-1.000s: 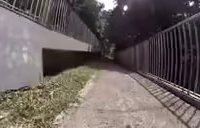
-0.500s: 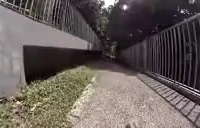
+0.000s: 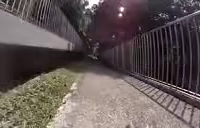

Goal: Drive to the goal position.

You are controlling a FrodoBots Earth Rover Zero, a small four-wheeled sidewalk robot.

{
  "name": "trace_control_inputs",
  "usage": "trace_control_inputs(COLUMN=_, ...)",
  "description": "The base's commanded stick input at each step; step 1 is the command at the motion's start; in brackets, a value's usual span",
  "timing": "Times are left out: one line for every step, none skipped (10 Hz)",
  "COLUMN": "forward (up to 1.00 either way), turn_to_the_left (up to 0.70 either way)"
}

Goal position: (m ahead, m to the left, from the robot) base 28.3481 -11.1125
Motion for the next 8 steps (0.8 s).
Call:
trace_control_inputs(forward=1.0, turn_to_the_left=0.0)
trace_control_inputs(forward=1.0, turn_to_the_left=0.0)
trace_control_inputs(forward=1.0, turn_to_the_left=0.0)
trace_control_inputs(forward=1.0, turn_to_the_left=0.0)
trace_control_inputs(forward=1.0, turn_to_the_left=0.0)
trace_control_inputs(forward=1.0, turn_to_the_left=0.0)
trace_control_inputs(forward=1.0, turn_to_the_left=0.0)
trace_control_inputs(forward=1.0, turn_to_the_left=0.0)
